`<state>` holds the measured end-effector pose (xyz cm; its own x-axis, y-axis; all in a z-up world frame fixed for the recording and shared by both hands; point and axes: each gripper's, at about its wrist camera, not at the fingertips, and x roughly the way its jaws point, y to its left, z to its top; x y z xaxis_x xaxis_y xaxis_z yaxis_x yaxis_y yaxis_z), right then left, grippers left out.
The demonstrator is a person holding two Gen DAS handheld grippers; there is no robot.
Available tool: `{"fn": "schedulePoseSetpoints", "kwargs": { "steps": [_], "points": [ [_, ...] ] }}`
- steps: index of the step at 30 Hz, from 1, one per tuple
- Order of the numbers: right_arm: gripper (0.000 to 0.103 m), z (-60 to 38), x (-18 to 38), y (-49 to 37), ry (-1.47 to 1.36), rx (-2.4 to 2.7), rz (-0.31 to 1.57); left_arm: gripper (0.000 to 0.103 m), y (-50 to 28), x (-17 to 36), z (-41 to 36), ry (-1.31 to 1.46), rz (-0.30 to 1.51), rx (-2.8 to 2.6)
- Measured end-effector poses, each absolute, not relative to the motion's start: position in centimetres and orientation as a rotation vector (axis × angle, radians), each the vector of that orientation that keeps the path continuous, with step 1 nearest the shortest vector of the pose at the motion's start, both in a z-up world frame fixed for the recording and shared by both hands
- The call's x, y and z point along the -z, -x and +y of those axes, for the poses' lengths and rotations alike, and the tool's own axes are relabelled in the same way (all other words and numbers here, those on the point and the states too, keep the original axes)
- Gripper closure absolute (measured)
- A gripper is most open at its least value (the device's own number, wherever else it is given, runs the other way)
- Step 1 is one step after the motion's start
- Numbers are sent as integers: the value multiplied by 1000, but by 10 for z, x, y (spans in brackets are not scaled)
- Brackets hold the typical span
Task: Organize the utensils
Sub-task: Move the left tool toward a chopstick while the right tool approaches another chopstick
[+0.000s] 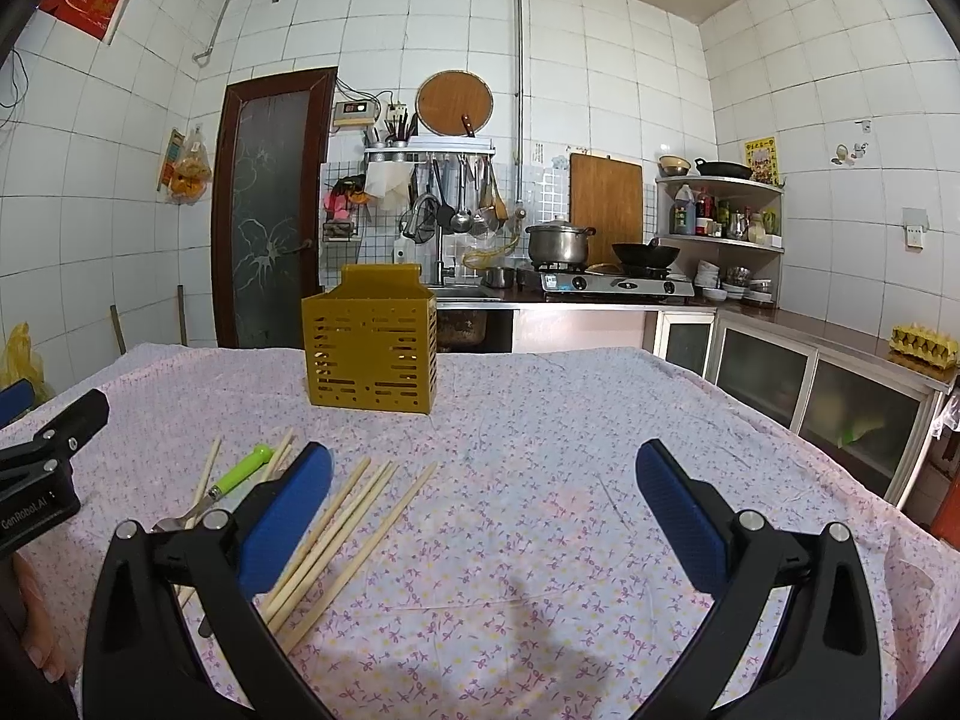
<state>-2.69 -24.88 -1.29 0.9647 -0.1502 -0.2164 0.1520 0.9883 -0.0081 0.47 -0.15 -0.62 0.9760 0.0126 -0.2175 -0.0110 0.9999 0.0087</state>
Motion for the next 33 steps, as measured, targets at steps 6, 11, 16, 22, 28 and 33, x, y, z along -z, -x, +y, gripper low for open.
{"fn": "schedulePoseSetpoints", "kwargs": {
  "steps": [6, 11, 16, 22, 28, 33],
  "points": [
    [4, -247, 13, 24, -11, 147, 238, 5, -11, 5, -2, -3, 248, -15],
    [4, -247, 11, 21, -33, 158, 270, 5, -17, 6, -1, -7, 294, -5],
    [4, -252, 12, -1, -107, 149, 371, 5, -30, 7, 3, -21, 360, -3],
    [4, -249, 18, -47, -99, 162, 507, 5, -72, -1, 10, -46, 452, 5],
    [4, -249, 29, -96, -113, 174, 638, 5, -124, 2, 22, 7, 577, 4],
    [4, -256, 46, -130, -131, 207, 750, 5, -172, 24, 23, 19, 741, -16]
  ]
}}
